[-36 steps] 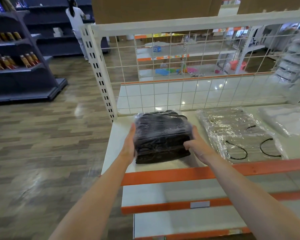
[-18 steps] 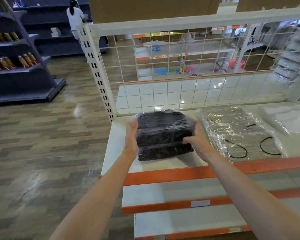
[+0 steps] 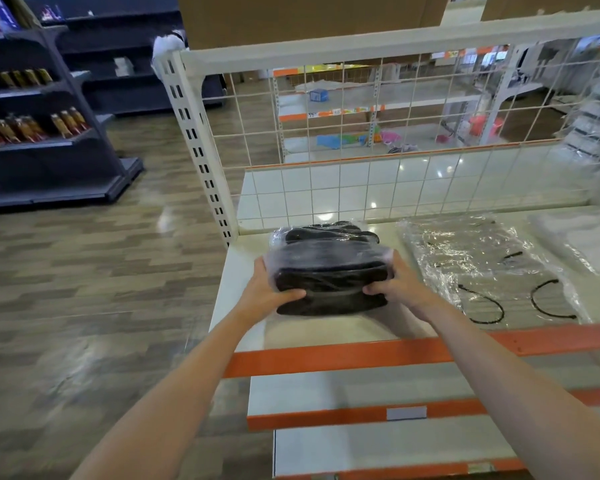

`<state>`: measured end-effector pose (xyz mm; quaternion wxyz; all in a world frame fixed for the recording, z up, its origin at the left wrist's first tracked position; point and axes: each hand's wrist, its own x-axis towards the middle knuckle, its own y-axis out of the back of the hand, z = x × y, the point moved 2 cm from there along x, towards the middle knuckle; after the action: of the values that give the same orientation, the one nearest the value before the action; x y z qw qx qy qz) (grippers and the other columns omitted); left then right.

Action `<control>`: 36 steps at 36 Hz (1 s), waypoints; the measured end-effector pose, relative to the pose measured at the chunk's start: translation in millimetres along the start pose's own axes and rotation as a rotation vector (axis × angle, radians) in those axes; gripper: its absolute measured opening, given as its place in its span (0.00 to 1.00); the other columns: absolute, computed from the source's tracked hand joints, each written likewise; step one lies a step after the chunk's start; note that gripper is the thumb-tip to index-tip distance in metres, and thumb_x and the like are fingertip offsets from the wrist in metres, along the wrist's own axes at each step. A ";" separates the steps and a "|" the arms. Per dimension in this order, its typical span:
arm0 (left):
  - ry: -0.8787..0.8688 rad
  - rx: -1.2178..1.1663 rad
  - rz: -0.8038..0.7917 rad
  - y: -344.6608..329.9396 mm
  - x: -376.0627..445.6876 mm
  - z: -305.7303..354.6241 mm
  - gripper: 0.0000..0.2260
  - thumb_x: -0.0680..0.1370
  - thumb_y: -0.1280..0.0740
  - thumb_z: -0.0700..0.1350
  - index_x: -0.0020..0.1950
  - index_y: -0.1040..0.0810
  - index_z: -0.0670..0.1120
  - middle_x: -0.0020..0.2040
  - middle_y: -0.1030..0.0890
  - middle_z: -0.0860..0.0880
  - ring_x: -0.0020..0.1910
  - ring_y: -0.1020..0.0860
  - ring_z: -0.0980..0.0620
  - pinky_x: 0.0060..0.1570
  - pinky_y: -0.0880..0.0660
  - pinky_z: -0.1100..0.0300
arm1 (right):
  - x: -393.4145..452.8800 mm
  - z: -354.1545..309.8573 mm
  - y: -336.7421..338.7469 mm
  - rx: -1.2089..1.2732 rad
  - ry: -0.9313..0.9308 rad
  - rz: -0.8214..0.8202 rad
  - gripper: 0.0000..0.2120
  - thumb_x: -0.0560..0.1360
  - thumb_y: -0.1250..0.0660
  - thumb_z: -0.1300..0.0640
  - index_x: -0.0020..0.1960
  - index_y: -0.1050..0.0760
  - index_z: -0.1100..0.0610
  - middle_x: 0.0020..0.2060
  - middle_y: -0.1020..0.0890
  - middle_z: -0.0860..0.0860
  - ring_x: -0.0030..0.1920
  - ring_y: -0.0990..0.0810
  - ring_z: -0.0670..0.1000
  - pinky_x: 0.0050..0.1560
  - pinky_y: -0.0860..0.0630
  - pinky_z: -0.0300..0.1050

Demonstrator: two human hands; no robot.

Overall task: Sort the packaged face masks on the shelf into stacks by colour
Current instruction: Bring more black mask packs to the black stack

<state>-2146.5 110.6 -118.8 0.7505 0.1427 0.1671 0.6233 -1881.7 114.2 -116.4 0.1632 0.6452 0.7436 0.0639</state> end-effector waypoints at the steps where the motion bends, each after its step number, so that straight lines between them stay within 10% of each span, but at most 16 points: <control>1: 0.060 -0.049 -0.004 3.2 6.9 1.2 0.40 0.65 0.21 0.47 0.69 0.39 0.43 0.60 0.28 0.50 0.62 0.28 0.50 0.64 0.29 0.54 | 4.4 -3.4 2.6 0.016 -0.014 -0.015 0.25 0.67 0.30 0.72 0.58 0.37 0.61 0.46 0.25 0.50 0.50 0.26 0.50 0.45 0.28 0.39; 8: 0.201 -0.138 -0.095 14.2 48.9 25.2 0.32 0.60 0.22 0.61 0.59 0.27 0.51 0.57 0.19 0.45 0.57 0.21 0.48 0.62 0.27 0.50 | 37.9 -23.6 18.6 0.111 -0.216 -0.102 0.15 0.67 0.28 0.63 0.48 0.31 0.60 0.34 0.19 0.49 0.48 0.22 0.56 0.59 0.28 0.51; 11: 0.315 -0.070 -0.113 15.0 66.0 17.2 0.45 0.55 0.25 0.70 0.65 0.28 0.48 0.58 0.19 0.47 0.57 0.21 0.48 0.63 0.28 0.50 | 51.1 -19.0 20.4 0.049 -0.282 -0.153 0.15 0.71 0.32 0.63 0.26 0.26 0.59 0.19 0.24 0.47 0.38 0.26 0.53 0.46 0.30 0.46; 14: 0.405 0.138 -0.057 10.7 75.7 10.8 0.52 0.51 0.28 0.74 0.69 0.32 0.50 0.61 0.26 0.46 0.61 0.28 0.46 0.64 0.31 0.52 | 57.1 -16.6 23.2 -0.123 -0.354 -0.118 0.16 0.69 0.28 0.57 0.26 0.28 0.59 0.13 0.30 0.47 0.28 0.30 0.50 0.51 0.29 0.46; 17: 0.481 0.280 0.091 12.8 86.3 8.1 0.59 0.46 0.34 0.78 0.70 0.31 0.46 0.67 0.31 0.43 0.69 0.34 0.44 0.71 0.37 0.49 | 91.3 5.7 29.2 -0.177 -0.357 -0.126 0.20 0.56 0.20 0.46 0.36 0.23 0.59 0.32 0.20 0.53 0.38 0.24 0.53 0.49 0.26 0.45; 19: 0.466 0.319 0.071 13.3 95.1 8.1 0.53 0.57 0.32 0.75 0.72 0.36 0.42 0.69 0.33 0.42 0.70 0.36 0.43 0.70 0.38 0.48 | 104.2 13.6 32.9 -0.225 -0.337 -0.225 0.43 0.45 0.18 0.40 0.54 0.27 0.59 0.47 0.22 0.56 0.47 0.22 0.55 0.49 0.25 0.48; 22: 0.402 0.164 -0.003 11.6 104.4 10.9 0.48 0.60 0.27 0.70 0.70 0.36 0.43 0.65 0.28 0.46 0.66 0.30 0.43 0.68 0.33 0.48 | 90.1 -18.8 30.5 -0.087 -0.332 -0.255 0.39 0.62 0.21 0.61 0.65 0.41 0.62 0.40 0.25 0.57 0.38 0.24 0.55 0.34 0.28 0.46; 24: 0.331 0.009 -0.049 11.4 109.9 8.6 0.47 0.54 0.24 0.70 0.67 0.31 0.51 0.61 0.22 0.48 0.63 0.25 0.46 0.66 0.30 0.47 | 94.6 -18.9 33.7 0.073 -0.299 -0.255 0.46 0.67 0.28 0.70 0.75 0.53 0.58 0.51 0.24 0.58 0.40 0.19 0.53 0.43 0.21 0.49; 28: 0.313 -0.175 -0.068 14.4 121.0 0.6 0.41 0.57 0.19 0.61 0.66 0.28 0.50 0.59 0.20 0.46 0.59 0.21 0.46 0.63 0.27 0.47 | 98.6 -25.2 28.7 0.325 -0.250 -0.228 0.47 0.71 0.36 0.76 0.77 0.61 0.54 0.52 0.23 0.55 0.34 0.22 0.41 0.55 0.31 0.35; 33: 0.392 -0.324 0.029 16.3 130.1 0.9 0.47 0.50 0.16 0.57 0.63 0.26 0.40 0.54 0.17 0.42 0.53 0.18 0.44 0.58 0.24 0.49 | 106.0 -25.3 24.8 0.429 -0.259 -0.215 0.52 0.67 0.33 0.76 0.77 0.62 0.52 0.72 0.38 0.63 0.68 0.31 0.58 0.72 0.40 0.51; 36: 0.425 -0.410 0.027 14.6 120.6 12.5 0.31 0.60 0.19 0.48 0.58 0.23 0.39 0.49 0.16 0.42 0.46 0.16 0.47 0.48 0.19 0.55 | 107.7 -28.9 25.2 0.472 -0.246 -0.220 0.51 0.68 0.33 0.75 0.77 0.61 0.50 0.69 0.36 0.66 0.55 0.23 0.57 0.64 0.30 0.50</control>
<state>-2133.9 231.8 -110.1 0.7036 -0.1435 0.1892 0.6697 -1879.7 227.1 -98.8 0.1033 0.5836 0.7782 -0.2078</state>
